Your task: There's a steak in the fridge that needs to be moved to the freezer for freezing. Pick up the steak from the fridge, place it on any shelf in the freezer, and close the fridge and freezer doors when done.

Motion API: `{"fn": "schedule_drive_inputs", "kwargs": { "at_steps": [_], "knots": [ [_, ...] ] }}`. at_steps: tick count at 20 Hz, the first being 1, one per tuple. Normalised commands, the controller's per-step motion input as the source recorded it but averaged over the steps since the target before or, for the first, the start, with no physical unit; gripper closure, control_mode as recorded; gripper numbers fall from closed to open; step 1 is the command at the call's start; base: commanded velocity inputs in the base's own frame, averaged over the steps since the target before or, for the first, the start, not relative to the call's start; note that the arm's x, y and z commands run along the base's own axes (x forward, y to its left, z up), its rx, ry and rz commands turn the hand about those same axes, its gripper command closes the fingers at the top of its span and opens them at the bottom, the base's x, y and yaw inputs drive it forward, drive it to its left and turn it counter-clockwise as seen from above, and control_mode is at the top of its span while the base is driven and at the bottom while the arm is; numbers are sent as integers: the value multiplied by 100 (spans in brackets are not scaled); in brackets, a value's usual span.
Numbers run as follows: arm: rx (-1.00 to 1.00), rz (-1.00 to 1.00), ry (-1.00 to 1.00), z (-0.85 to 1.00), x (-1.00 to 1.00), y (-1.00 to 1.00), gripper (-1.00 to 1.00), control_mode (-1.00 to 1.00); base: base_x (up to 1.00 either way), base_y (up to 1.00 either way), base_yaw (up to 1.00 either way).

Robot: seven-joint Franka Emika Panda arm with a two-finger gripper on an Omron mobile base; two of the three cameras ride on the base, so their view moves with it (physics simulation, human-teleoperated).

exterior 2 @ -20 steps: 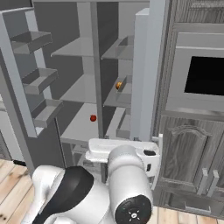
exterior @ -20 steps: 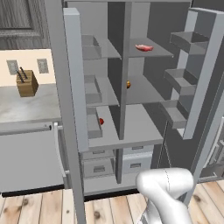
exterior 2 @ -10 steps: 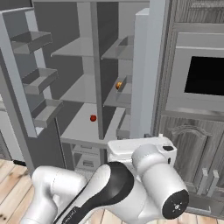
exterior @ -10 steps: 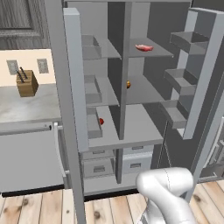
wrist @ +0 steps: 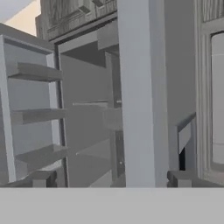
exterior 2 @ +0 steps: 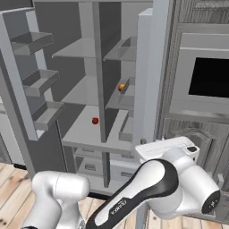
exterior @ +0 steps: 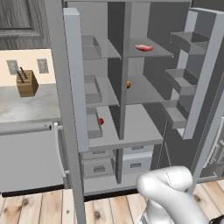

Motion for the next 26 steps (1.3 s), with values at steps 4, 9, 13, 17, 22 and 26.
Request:
{"fn": "schedule_drive_inputs", "kwargs": {
  "at_steps": [4, 9, 13, 17, 22, 26],
  "knots": [
    [0, 5, -4, -46, 63, -8, -100, -100, 0, 0, 0],
    [0, 10, -5, -35, 56, -31, -100, -100, 0, 0, 0],
    [1, 17, -8, -19, 39, -66, -100, -100, 0, 0, 0],
    [0, 15, -6, -30, 48, -44, -100, -100, 0, 0, 0],
    [0, 8, -4, -30, 59, -22, -100, -100, 0, 0, 0],
    [0, 1, -5, -31, 43, 0, -100, -100, 0, 0, 0]
  ]
}}
